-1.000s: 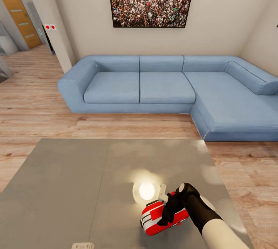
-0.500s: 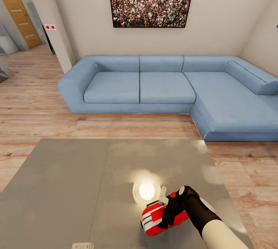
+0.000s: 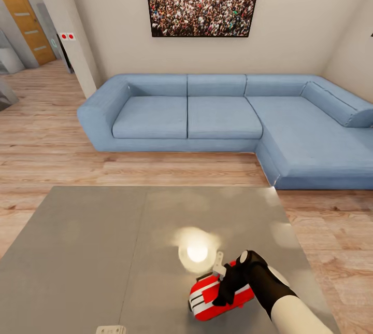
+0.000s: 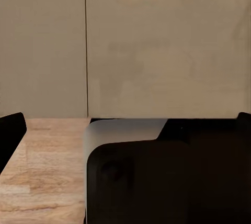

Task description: Turn on the radio receiver that's on the table in the living room.

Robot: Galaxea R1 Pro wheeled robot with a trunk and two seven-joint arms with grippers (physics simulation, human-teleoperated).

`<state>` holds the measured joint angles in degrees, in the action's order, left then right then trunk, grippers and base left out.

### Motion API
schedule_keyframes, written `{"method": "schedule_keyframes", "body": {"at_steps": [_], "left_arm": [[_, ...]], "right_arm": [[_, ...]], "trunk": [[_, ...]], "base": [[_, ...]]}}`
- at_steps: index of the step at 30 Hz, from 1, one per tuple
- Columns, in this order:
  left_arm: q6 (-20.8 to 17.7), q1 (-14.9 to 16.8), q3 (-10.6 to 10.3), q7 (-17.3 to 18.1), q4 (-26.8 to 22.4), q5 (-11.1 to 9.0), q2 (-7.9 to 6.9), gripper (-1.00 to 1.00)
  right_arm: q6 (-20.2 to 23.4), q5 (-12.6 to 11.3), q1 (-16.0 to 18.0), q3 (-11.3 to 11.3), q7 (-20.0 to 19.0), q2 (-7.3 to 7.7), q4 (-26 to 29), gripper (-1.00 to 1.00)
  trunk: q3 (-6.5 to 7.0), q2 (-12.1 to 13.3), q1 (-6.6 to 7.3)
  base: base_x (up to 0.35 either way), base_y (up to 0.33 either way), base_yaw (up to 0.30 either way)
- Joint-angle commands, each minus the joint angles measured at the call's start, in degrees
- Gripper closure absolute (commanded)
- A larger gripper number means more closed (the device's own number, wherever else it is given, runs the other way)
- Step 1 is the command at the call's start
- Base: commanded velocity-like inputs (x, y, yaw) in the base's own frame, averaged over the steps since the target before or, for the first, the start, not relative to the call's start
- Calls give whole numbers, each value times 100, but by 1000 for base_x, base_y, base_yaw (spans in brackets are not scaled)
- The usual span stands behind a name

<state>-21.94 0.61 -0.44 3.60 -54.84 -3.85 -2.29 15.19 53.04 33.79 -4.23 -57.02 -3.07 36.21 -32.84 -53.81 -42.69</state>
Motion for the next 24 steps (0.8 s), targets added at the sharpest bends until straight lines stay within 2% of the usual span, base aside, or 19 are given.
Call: {"method": "schedule_keyframes", "body": {"at_steps": [1,9,13,16,17,24], "left_arm": [[-1,0,0,0,-1,-1,0,-100],[2,0,0,0,-1,-1,0,-100],[2,0,0,0,-1,1,0,-100],[5,0,0,0,-1,-1,0,-100],[2,0,0,0,-1,5,0,-100],[1,0,0,0,-1,-1,0,-100]], "right_arm": [[28,8,-4,2,7,0,-351,100],[28,35,-4,-4,3,10,-346,100],[25,32,-4,-4,-53,38,-152,100],[69,-6,-3,10,-266,64,430,100],[677,-6,3,44,-1032,119,1909,100],[695,-3,3,54,-1099,123,2174,100]], "trunk": [[-1,1,0],[-1,1,0],[-1,1,0],[-1,1,0],[-1,1,0],[-1,1,0]], "base": [[0,0,0],[0,0,0],[0,0,0],[0,0,0],[0,0,0],[0,0,0]]}}
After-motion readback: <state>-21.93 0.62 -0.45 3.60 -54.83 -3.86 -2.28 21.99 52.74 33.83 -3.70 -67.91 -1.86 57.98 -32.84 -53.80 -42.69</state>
